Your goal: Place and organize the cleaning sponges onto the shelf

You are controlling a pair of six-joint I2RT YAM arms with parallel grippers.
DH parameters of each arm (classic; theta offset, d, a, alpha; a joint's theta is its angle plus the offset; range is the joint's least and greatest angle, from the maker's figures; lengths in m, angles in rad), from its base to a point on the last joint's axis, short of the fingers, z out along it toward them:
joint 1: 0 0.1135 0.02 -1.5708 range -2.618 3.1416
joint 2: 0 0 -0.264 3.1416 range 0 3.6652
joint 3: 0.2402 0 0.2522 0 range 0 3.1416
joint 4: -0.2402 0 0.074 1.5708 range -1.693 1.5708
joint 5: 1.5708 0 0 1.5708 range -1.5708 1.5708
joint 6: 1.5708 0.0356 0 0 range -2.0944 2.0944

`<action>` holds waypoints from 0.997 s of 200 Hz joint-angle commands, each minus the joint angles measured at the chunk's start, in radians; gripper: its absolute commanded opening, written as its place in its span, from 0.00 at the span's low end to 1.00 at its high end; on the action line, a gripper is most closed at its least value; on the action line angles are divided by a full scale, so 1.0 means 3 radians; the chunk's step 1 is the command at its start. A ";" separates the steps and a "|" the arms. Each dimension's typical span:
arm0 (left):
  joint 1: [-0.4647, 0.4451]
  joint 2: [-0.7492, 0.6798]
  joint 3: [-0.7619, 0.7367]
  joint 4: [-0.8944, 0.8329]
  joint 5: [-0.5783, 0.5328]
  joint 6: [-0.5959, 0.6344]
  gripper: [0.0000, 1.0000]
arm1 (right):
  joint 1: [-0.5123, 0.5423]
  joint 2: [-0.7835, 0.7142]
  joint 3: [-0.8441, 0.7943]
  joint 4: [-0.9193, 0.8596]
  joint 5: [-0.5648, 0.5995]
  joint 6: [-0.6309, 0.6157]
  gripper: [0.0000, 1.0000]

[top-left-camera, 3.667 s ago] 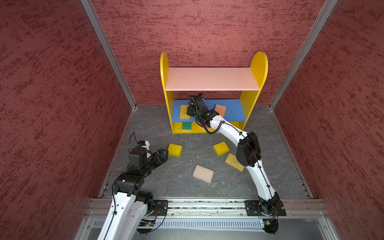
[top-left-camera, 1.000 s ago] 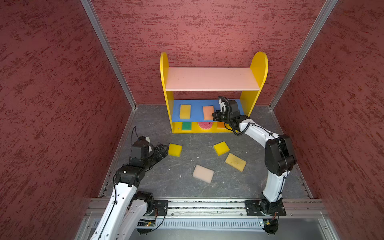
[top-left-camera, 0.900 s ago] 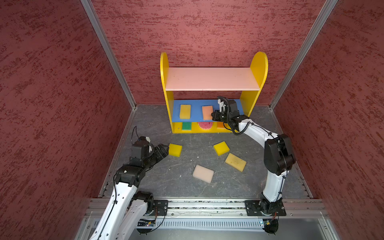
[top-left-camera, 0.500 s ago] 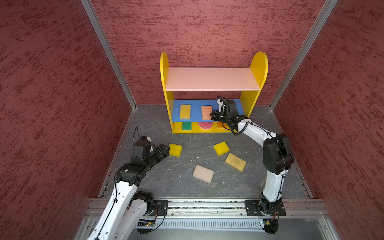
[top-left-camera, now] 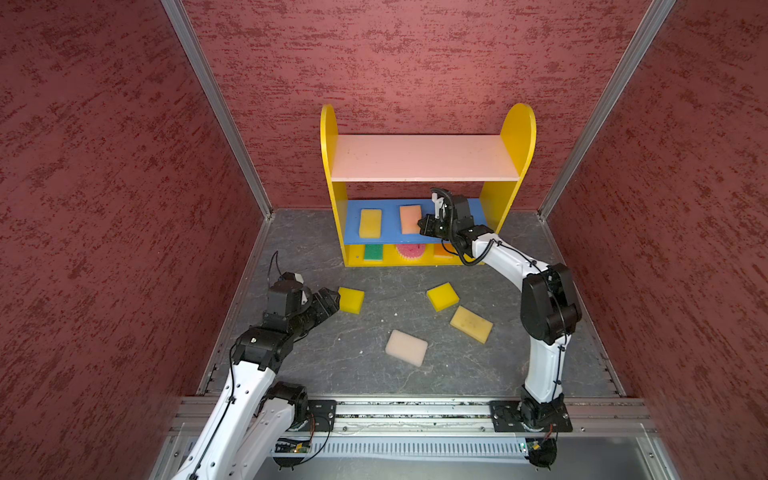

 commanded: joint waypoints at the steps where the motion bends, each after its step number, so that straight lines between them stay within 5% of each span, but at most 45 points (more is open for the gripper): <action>1: -0.0020 -0.0002 0.0042 0.0076 -0.0046 -0.0022 0.86 | 0.0028 0.0062 0.0143 -0.0170 -0.0032 -0.0173 0.01; 199: -0.0091 0.0024 0.0092 0.0079 -0.0096 -0.0040 0.86 | 0.0028 -0.0106 -0.0099 -0.0186 -0.0048 0.0038 0.09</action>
